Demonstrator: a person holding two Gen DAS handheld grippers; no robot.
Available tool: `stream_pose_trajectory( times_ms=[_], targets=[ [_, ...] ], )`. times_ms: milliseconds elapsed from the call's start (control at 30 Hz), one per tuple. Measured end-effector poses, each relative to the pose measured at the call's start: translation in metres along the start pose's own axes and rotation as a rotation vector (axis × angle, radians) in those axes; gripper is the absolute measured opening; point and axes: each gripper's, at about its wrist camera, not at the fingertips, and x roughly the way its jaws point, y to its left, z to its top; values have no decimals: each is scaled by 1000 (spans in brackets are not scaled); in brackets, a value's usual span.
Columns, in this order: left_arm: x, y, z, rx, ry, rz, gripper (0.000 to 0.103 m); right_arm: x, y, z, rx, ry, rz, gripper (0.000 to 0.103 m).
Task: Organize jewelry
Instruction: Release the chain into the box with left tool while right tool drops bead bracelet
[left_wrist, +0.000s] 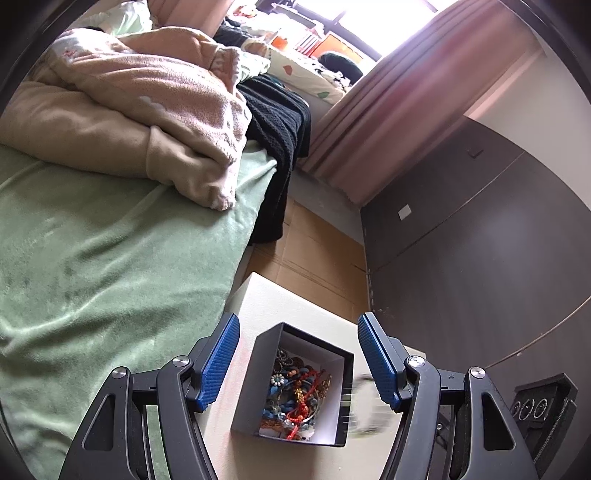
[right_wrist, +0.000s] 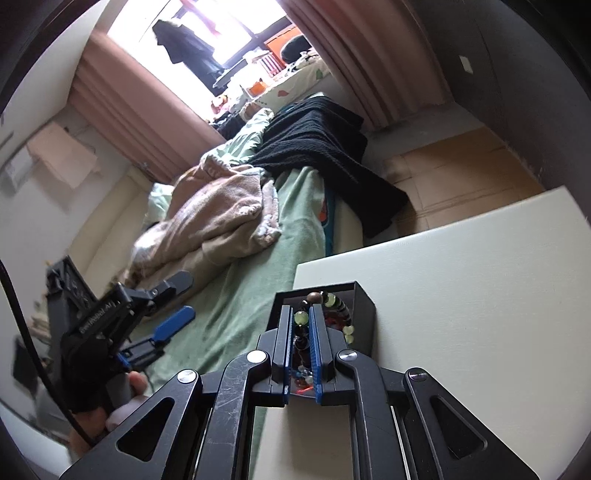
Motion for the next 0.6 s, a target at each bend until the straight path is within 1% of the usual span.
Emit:
stream_pose_trajectory(
  times_ms=[33,67,100,133,300,433,500,600],
  targets=[
    [-1,-2,-2,8,3,-1,67,3,3,-1,-10,16,-5,22],
    [-1,-4,-3,16,3,1,67,4,2,-2,-3,27,18,37],
    [-2,-5,-4,23,3,4,67,2,0,-3,8,21,36,42],
    [-3,-7,-6,29,2,8,67,-2,-2,-5,17,7,46,43],
    [-10,-17,-17,73,1,19,67,-25,-15,-8,49,-24,34,43],
    [-13,-29,-29,132,11,35,70,-38,-25,-13,69,-22,17,44],
    [-14,-37,-37,173,17,37,70,-43,-28,-17,74,-17,-7,48],
    [-14,-49,-50,232,29,54,70,-51,-32,-21,72,-19,-43,49]
  ],
)
